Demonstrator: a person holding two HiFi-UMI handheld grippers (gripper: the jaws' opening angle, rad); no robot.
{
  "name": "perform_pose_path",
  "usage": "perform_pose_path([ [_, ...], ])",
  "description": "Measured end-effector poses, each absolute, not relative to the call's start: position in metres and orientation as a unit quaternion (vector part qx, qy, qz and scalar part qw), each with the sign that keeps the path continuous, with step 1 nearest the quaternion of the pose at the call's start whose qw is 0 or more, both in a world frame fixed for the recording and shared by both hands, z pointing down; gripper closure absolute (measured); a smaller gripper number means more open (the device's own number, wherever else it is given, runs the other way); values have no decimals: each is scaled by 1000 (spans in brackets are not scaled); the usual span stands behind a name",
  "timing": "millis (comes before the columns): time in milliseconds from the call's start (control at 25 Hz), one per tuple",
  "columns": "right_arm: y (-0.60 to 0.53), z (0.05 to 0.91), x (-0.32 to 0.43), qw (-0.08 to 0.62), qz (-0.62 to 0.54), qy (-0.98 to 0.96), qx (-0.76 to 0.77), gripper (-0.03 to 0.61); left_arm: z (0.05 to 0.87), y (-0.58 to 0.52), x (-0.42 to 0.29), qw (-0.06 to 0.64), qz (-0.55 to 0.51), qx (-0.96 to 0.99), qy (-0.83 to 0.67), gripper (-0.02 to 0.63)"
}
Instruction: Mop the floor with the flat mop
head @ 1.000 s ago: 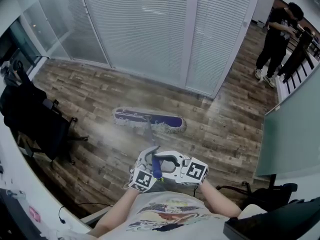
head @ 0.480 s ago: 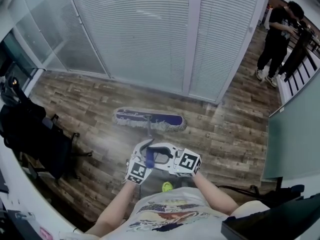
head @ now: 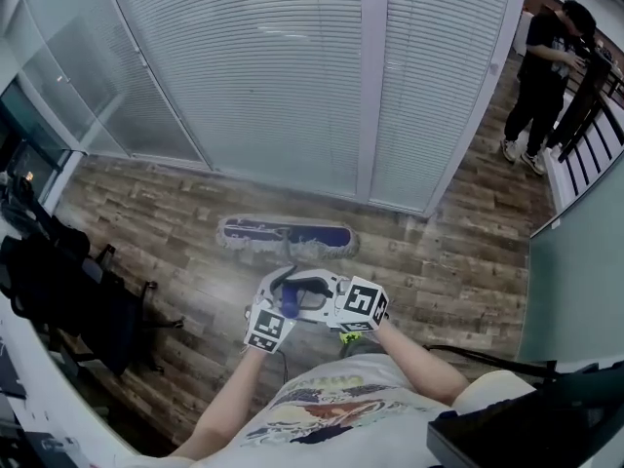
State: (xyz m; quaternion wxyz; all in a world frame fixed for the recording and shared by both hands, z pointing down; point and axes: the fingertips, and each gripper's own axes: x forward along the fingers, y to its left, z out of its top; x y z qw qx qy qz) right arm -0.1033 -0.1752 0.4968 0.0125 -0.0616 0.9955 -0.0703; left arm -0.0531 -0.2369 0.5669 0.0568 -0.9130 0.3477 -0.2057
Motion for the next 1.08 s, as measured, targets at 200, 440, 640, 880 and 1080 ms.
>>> perform_pose_path([
  [200, -221, 475, -90, 31, -68, 996, -45, 359, 546, -284, -42, 46, -188, -909, 370, 514],
  [440, -260, 459, -84, 59, -67, 996, -27, 359, 528, -323, -38, 51, -170, -904, 389, 514],
  [640, -280, 455, -76, 58, -54, 997, -9, 360, 521, -343, -32, 66, -173, -900, 394, 514],
  [880, -306, 448, -75, 60, -44, 997, -5, 362, 511, -368, -32, 73, -165, -894, 410, 514],
  [1080, -320, 447, -73, 60, -23, 998, 0, 367, 510, -382, -29, 76, -171, -892, 412, 515],
])
